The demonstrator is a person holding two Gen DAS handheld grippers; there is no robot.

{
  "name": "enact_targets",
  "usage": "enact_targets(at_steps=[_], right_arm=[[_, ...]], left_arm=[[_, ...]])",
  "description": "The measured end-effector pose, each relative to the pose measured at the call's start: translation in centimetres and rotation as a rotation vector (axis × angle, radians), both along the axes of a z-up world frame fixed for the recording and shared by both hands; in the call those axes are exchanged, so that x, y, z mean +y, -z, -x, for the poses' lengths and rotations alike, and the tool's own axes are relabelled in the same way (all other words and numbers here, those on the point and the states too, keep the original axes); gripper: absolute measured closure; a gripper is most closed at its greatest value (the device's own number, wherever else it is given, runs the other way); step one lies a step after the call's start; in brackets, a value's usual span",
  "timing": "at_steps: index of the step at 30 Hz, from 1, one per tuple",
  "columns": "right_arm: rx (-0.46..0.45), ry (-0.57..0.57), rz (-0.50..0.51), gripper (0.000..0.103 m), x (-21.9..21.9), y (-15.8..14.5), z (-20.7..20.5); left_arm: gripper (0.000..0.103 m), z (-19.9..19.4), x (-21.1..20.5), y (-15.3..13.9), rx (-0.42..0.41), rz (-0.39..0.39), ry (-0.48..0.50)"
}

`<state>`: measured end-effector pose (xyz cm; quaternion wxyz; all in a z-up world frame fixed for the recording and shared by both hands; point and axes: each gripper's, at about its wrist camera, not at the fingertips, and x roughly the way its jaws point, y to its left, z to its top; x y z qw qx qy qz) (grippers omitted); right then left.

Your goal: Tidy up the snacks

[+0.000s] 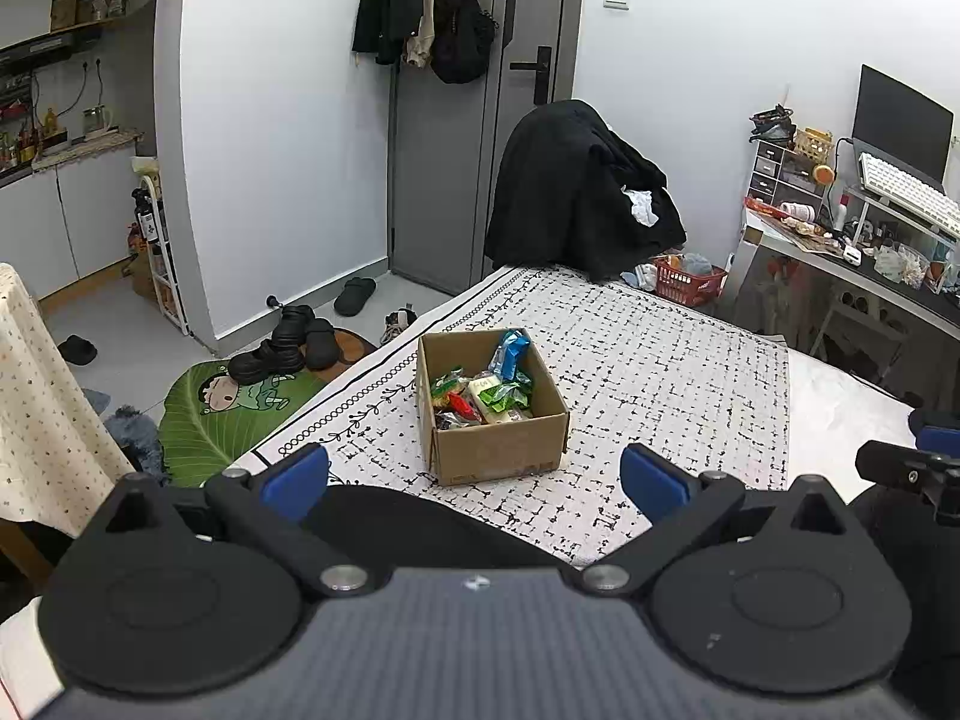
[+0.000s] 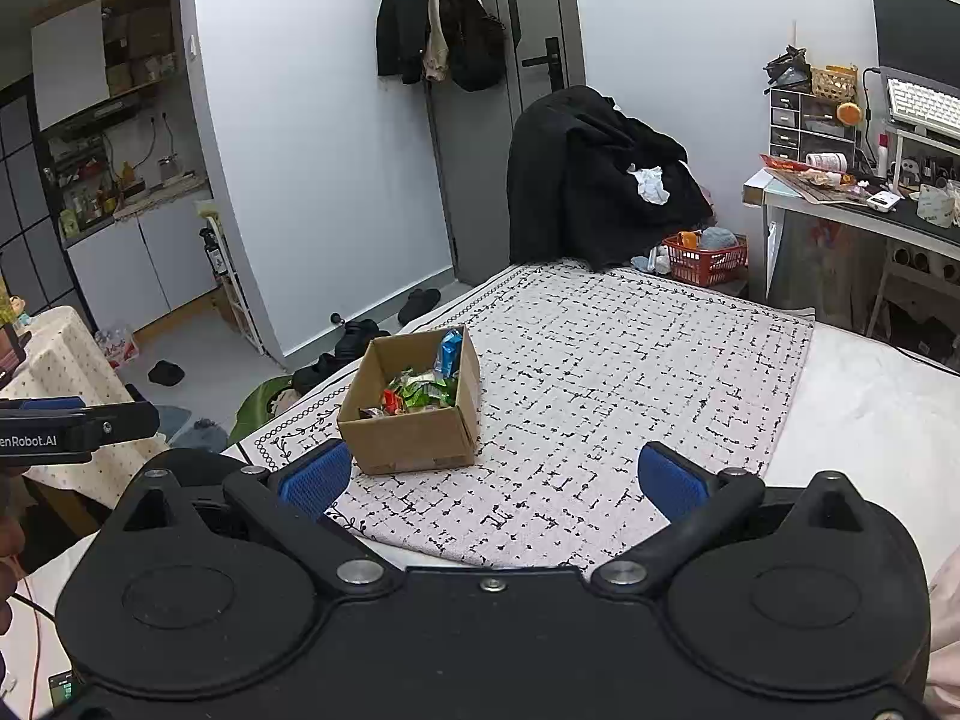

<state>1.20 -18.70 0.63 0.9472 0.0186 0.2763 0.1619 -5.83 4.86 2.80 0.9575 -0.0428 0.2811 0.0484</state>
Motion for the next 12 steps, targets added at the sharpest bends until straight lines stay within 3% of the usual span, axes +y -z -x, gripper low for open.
enact_targets(at_steps=[12], right_arm=[[0.014,-0.006,-0.001,0.000,0.13,0.10,-0.32]], left_arm=[[0.000,-0.16,-0.08,0.16,0.005,-0.008,-0.004]])
